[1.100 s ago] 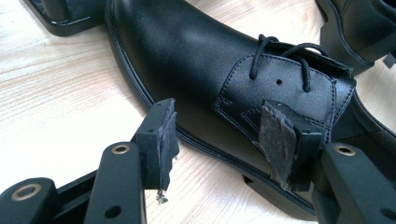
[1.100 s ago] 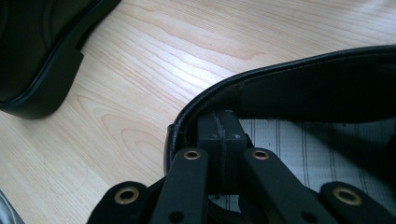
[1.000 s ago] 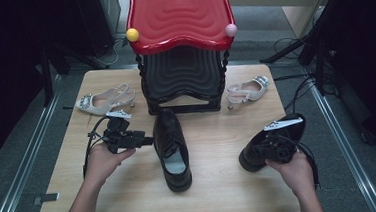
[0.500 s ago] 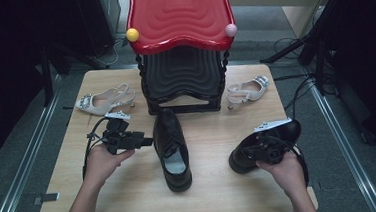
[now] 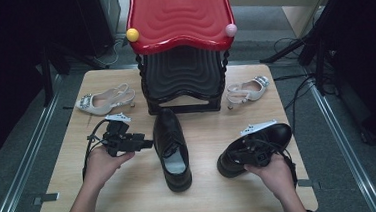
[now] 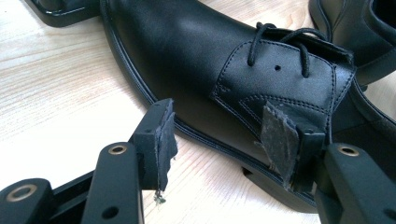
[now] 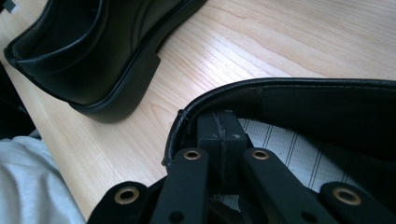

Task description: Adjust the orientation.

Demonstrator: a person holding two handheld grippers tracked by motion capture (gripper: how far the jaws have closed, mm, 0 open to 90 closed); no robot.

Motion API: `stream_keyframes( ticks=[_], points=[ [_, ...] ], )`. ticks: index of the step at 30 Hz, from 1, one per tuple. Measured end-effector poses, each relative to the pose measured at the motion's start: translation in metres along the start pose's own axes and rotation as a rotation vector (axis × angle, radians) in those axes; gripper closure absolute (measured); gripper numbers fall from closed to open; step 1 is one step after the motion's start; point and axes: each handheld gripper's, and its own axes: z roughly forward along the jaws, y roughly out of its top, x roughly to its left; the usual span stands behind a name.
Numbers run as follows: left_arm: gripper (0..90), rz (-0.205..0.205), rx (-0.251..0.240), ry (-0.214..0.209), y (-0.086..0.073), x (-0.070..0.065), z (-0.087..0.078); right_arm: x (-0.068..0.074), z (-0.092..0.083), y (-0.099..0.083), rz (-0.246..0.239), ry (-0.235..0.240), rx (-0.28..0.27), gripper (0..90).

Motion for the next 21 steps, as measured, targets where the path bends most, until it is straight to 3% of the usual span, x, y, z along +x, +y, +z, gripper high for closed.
stream_keyframes(
  ticks=[5, 18, 21],
  points=[
    [44.6, 0.000, 0.012, 0.010, -0.001, 0.001, 0.003, -0.003, 0.001, 0.001, 0.021, 0.027, 0.001, 90.0],
    [44.0, 0.028, 0.023, 0.034, 0.002, -0.005, 0.006, 0.009, 0.016, 0.011, -0.021, 0.085, 0.019, 90.0],
    [43.9, 0.022, 0.016, 0.019, 0.002, -0.006, 0.006, 0.013, 0.020, 0.014, -0.033, 0.096, 0.027, 90.0]
  ],
)
